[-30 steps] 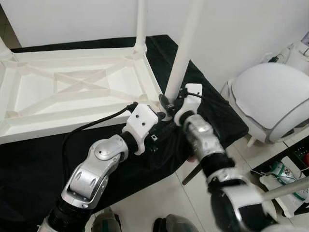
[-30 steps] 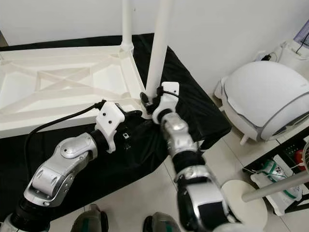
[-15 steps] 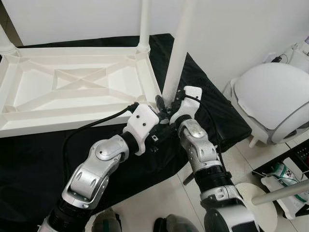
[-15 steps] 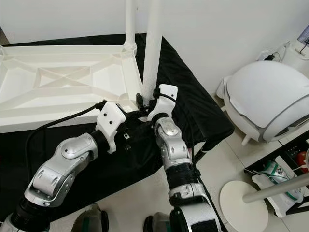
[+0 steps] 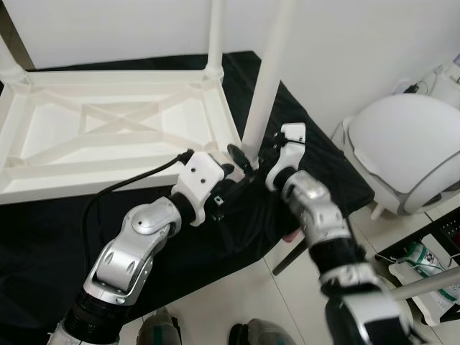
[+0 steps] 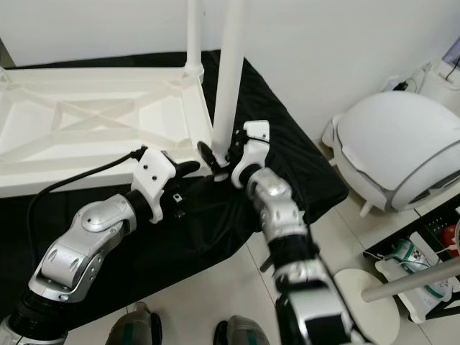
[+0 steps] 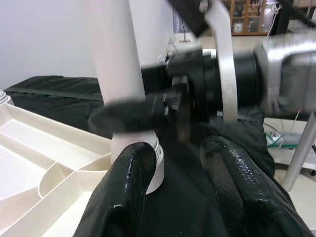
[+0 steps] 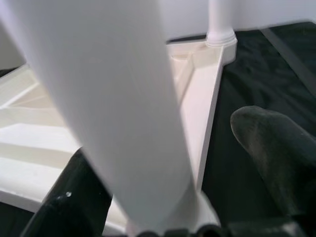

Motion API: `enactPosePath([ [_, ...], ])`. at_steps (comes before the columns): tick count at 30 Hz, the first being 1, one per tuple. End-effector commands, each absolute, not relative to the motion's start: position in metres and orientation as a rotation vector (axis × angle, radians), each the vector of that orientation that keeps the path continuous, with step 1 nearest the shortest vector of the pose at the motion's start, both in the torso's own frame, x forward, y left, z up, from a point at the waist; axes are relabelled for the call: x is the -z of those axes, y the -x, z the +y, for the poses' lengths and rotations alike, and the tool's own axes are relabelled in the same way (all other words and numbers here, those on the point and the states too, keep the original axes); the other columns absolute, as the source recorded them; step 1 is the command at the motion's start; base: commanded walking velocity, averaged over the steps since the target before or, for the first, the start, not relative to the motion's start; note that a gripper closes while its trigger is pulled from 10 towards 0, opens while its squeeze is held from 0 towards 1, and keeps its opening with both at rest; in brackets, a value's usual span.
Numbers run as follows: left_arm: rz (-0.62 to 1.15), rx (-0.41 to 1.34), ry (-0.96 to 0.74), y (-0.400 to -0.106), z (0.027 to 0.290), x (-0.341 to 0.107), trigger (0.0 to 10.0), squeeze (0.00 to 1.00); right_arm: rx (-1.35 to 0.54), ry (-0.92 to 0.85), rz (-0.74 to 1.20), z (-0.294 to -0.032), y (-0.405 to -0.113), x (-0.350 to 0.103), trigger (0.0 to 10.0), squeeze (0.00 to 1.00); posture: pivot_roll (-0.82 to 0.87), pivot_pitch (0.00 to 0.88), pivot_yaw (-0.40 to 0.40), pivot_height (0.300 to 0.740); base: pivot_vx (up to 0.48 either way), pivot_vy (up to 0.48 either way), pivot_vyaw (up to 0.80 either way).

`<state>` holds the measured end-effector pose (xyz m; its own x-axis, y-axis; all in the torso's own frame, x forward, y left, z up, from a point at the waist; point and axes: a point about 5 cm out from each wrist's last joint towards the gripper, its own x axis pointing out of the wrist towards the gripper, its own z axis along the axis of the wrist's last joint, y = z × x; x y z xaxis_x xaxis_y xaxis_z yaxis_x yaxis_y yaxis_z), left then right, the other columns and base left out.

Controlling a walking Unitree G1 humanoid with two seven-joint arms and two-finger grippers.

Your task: Building children table

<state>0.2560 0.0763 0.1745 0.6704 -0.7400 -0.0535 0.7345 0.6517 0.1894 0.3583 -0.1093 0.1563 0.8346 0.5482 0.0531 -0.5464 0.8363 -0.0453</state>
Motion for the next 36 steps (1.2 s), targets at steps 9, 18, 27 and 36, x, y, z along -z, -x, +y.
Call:
enactPosePath([
  [9, -0.026, 0.846, -0.201, -0.257, 0.074, -0.175, 10.0, 0.0, -0.696, 0.087, -0.005, -0.11, -0.373, -0.149, 10.0, 0.0, 0.02, 0.0, -0.064, 0.74, 0.0, 0.0, 0.0],
  [18, -0.03, 0.831, -0.2, -0.255, 0.074, -0.176, 10.0, 0.0, -0.744, 0.089, 0.031, -0.106, -0.377, -0.144, 10.0, 0.0, 0.05, 0.0, -0.084, 0.74, 0.0, 0.0, 0.0],
  [27, -0.035, 0.824, -0.196, -0.255, 0.073, -0.177, 10.0, 0.0, -0.744, 0.11, 0.068, -0.111, -0.377, -0.136, 0.0, 0.0, 0.05, 0.0, -0.086, 0.74, 0.0, 0.0, 0.0],
  [36, -0.03, 0.834, -0.186, -0.254, 0.071, -0.176, 10.0, 0.0, -0.714, 0.112, 0.051, -0.127, -0.373, -0.13, 10.0, 0.0, 0.03, 0.0, -0.083, 0.74, 0.0, 0.0, 0.0],
])
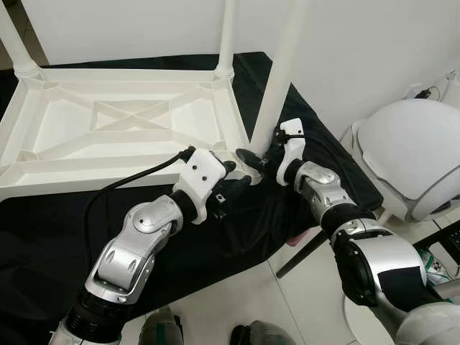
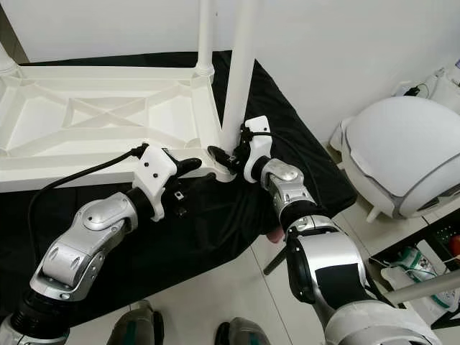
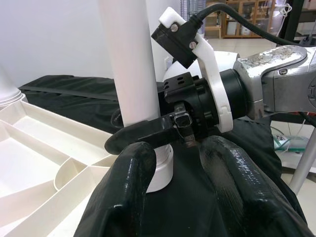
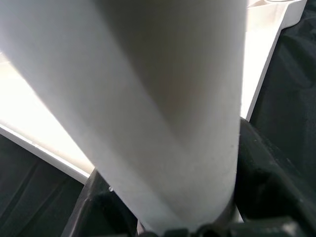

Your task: Building children table

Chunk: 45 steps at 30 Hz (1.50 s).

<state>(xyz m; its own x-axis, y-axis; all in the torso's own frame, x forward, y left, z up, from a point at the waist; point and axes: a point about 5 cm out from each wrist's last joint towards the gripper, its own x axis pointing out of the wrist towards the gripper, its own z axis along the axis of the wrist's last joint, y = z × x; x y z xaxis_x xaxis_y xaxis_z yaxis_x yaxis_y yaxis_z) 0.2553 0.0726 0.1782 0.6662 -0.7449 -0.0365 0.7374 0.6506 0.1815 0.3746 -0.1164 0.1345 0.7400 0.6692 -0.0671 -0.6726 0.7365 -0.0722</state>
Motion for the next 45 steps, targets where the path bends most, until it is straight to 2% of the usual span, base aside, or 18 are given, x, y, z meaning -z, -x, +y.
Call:
enactPosePath([
  [1, -0.03, 0.836, -0.185, -0.253, 0.071, -0.176, 10.0, 0.0, -0.701, 0.105, 0.051, -0.128, -0.373, -0.129, 10.0, 0.0, 0.02, 0.0, -0.082, 0.74, 0.0, 0.0, 0.0],
  [5, -0.029, 0.84, -0.184, -0.253, 0.071, -0.176, 10.0, 0.0, -0.671, 0.091, 0.048, -0.13, -0.373, -0.129, 10.0, 0.0, 0.02, 0.0, -0.08, 0.74, 0.0, 0.0, 0.0],
  [9, -0.028, 0.846, -0.183, -0.254, 0.07, -0.175, 10.0, 0.0, -0.561, 0.085, 0.05, -0.133, -0.377, -0.129, 10.0, 0.0, 0.01, 0.0, -0.077, 0.74, 0.0, 0.0, 0.0],
  [17, -0.028, 0.863, -0.179, -0.252, 0.067, -0.175, 10.0, 0.0, -0.467, -0.003, 0.041, -0.122, -0.379, -0.132, 10.0, 0.0, 0.0, 0.0, -0.074, 0.74, 0.0, 0.0, 0.0],
  [20, -0.026, 0.868, -0.181, -0.252, 0.067, -0.174, 10.0, 0.0, -0.304, -0.033, 0.026, -0.116, -0.38, -0.133, 10.0, 0.0, 0.0, 0.0, -0.074, 0.74, 0.0, 0.0, 0.0],
  [24, -0.026, 0.869, -0.181, -0.252, 0.067, -0.174, 10.0, 0.0, -0.263, -0.028, 0.015, -0.113, -0.38, -0.133, 10.0, 0.0, 0.0, 0.0, -0.075, 0.74, 0.0, 0.0, 0.0],
  [27, -0.027, 0.873, -0.183, -0.252, 0.066, -0.174, 10.0, 0.0, -0.066, -0.027, 0.007, -0.103, -0.375, -0.13, 10.0, 0.0, 0.01, 0.0, -0.078, 0.74, 0.0, 0.0, 0.0],
  [30, -0.029, 0.873, -0.182, -0.252, 0.065, -0.174, 10.0, 0.0, -0.025, -0.049, 0.014, -0.099, -0.374, -0.128, 10.0, 0.0, 0.01, 0.0, -0.079, 0.74, 0.0, 0.0, 0.0],
  [35, -0.034, 0.873, -0.177, -0.252, 0.064, -0.175, 10.0, 0.0, -0.067, -0.058, 0.008, -0.086, -0.371, -0.131, 10.0, 0.0, 0.01, 0.0, -0.083, 0.74, 0.0, 0.0, 0.0],
  [36, -0.033, 0.873, -0.177, -0.251, 0.064, -0.175, 10.0, 0.0, -0.065, -0.049, 0.006, -0.087, -0.371, -0.131, 10.0, 1.0, 0.01, 0.0, -0.085, 0.74, 0.0, 0.0, 0.0],
  [45, -0.033, 0.867, -0.181, -0.251, 0.064, -0.174, 10.0, 0.0, -0.129, -0.077, -0.038, -0.09, -0.368, -0.136, 10.0, 1.0, 0.01, 0.0, -0.087, 0.74, 0.0, 0.0, 0.0],
])
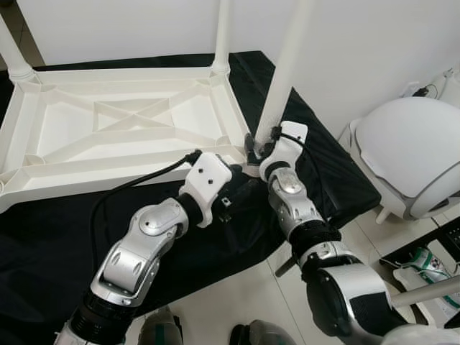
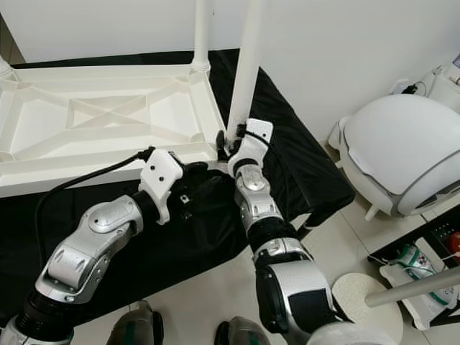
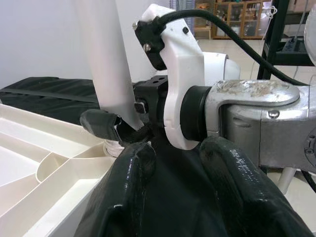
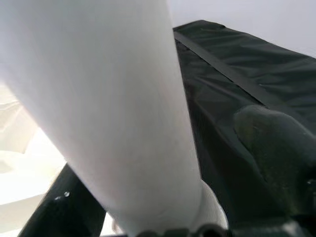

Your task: Building children table

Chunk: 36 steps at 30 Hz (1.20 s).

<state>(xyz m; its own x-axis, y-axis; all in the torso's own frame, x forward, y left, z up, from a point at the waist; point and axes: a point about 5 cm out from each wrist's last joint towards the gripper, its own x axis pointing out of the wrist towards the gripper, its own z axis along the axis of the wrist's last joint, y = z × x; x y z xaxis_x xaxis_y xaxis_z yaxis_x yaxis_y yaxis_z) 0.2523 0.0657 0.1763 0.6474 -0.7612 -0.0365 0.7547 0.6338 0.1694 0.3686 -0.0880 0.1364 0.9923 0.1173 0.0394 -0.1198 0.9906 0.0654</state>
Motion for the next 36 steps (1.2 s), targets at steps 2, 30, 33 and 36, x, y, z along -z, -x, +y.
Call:
enactPosePath([
  [2, -0.032, 0.866, -0.182, -0.252, 0.065, -0.174, 10.0, 0.0, -0.161, -0.089, -0.049, -0.092, -0.367, -0.138, 10.0, 0.63, 0.01, 0.0, -0.088, 0.74, 0.0, 0.0, 0.0],
  [30, -0.032, 0.871, -0.189, -0.253, 0.067, -0.177, 10.0, 0.0, -0.73, 0.127, -0.006, -0.153, -0.379, -0.158, 10.0, 0.0, 0.02, 0.0, -0.066, 0.74, 0.0, 0.0, 0.0],
  [33, -0.035, 0.862, -0.188, -0.254, 0.068, -0.178, 10.0, 0.0, -0.733, 0.151, 0.005, -0.153, -0.381, -0.16, 10.0, 0.0, 0.02, 0.0, -0.069, 0.74, 0.0, 0.0, 0.0],
  [36, -0.034, 0.859, -0.188, -0.254, 0.068, -0.177, 10.0, 0.0, -0.735, 0.152, 0.014, -0.152, -0.381, -0.158, 10.0, 0.0, 0.02, 0.0, -0.069, 0.74, 0.0, 0.0, 0.0],
])
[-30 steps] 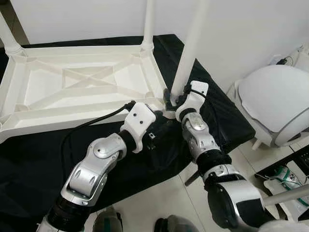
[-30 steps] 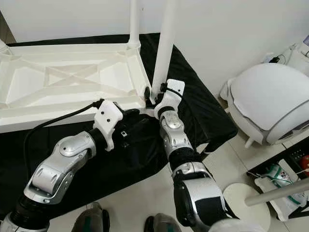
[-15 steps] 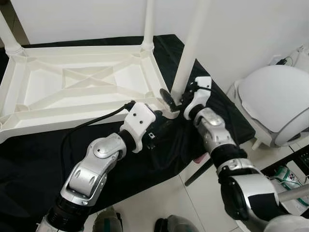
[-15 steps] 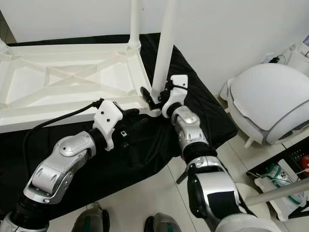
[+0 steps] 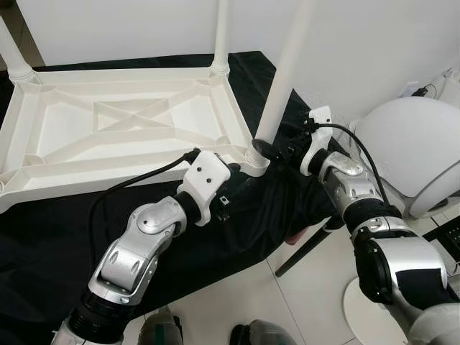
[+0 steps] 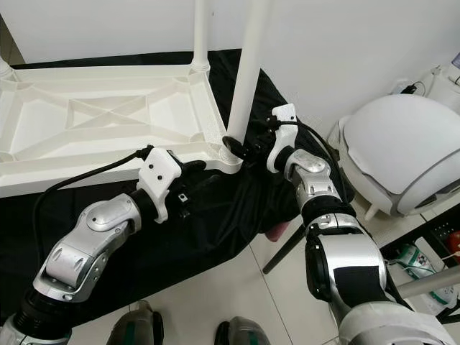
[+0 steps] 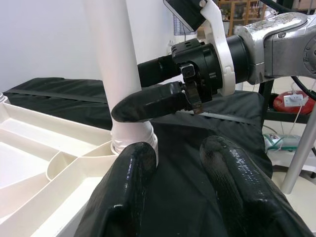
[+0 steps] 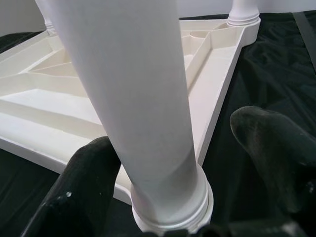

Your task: Building children table

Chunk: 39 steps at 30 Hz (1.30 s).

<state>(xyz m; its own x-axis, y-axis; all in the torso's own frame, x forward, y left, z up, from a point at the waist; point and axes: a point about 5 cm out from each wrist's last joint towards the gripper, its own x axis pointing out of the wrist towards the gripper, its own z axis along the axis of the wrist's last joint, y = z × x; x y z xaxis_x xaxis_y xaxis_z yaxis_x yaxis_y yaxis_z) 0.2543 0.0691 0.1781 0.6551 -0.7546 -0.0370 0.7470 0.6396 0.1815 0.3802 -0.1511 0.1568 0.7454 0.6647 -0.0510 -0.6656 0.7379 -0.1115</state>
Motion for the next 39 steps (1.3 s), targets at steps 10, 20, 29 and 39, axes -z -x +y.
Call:
enactPosePath([
  [10, -0.04, 0.853, -0.183, -0.255, 0.068, -0.179, 10.0, 0.0, -0.768, 0.135, 0.047, -0.138, -0.38, -0.149, 10.0, 0.0, 0.02, 0.0, -0.071, 0.74, 0.0, 0.0, 0.0],
  [20, -0.041, 0.847, -0.182, -0.255, 0.068, -0.179, 10.0, 0.0, -0.758, 0.148, 0.048, -0.135, -0.381, -0.147, 4.0, 0.0, 0.02, 0.0, -0.076, 0.74, 0.0, 0.0, 0.0],
  [29, -0.038, 0.842, -0.178, -0.254, 0.068, -0.178, 10.0, 0.0, -0.751, 0.123, 0.058, -0.138, -0.377, -0.139, 0.0, 0.0, 0.02, 0.0, -0.078, 0.74, 0.0, 0.0, 0.0],
  [39, -0.028, 0.845, -0.174, -0.251, 0.069, -0.176, 10.0, 0.0, -0.811, 0.063, -0.059, -0.137, -0.365, -0.137, 0.0, 0.0, 0.0, 0.02, -0.071, 0.74, 0.0, 0.0, 0.0],
])
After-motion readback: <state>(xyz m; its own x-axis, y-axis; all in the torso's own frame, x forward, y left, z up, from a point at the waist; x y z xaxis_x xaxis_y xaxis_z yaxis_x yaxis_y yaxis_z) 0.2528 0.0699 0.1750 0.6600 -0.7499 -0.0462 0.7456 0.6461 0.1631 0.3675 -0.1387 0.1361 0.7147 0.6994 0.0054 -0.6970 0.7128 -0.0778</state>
